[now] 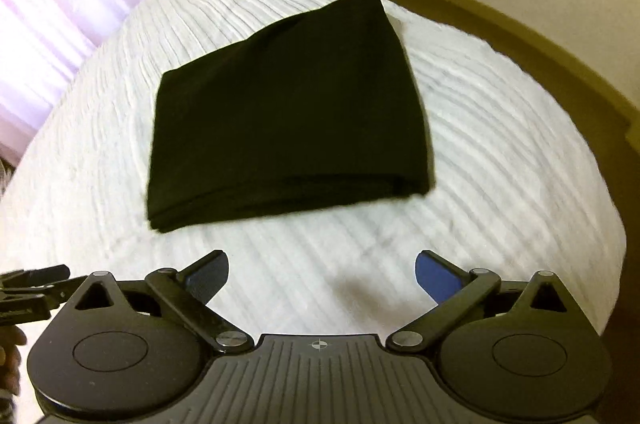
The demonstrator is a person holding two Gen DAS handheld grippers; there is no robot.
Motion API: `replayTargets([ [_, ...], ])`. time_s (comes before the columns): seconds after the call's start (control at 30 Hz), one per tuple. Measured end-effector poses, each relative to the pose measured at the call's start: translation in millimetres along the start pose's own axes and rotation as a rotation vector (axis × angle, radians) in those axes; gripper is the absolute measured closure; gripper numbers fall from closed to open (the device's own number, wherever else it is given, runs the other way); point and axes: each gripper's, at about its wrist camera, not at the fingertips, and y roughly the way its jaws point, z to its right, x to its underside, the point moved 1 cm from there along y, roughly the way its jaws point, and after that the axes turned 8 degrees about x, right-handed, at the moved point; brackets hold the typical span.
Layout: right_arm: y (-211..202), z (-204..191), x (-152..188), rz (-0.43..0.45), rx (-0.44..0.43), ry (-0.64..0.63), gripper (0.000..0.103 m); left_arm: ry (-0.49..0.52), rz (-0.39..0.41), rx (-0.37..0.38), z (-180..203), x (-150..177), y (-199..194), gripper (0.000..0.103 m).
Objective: Fold clothes
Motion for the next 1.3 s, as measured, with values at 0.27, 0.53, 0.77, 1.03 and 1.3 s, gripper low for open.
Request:
replayTargets([
  [0.27, -71.0, -25.7, 23.9, 0.1, 0.018, 0.036, 0.001, 0.033, 0.151, 0.079, 0.9, 3.4, -86.8, 0.011],
  [0.53, -135.5, -62.6, 80.7, 0.164, 0.003, 0.112, 0.001, 0.019, 0.198, 0.127, -5.5, 50.8, -150.2, 0.002],
  [0.77, -149.6, -90.3, 125.6, 0.155, 0.044, 0.05, 0.001, 0.018, 0.133, 0.121, -10.9, 88.5, -153.9, 0.002],
  [1.03, -167.1, -99.8, 160.7, 0.195, 0.164, 0.055, 0.001, 0.081, 0.061, 0.028, 10.9, 105.7, -148.3, 0.003],
  [1.3, -170.2, -87.4, 121.5, 0.243, 0.15, 0.022, 0.001, 0.092, 0.1, -0.037, 41.8, 83.1, -139.2, 0.005],
])
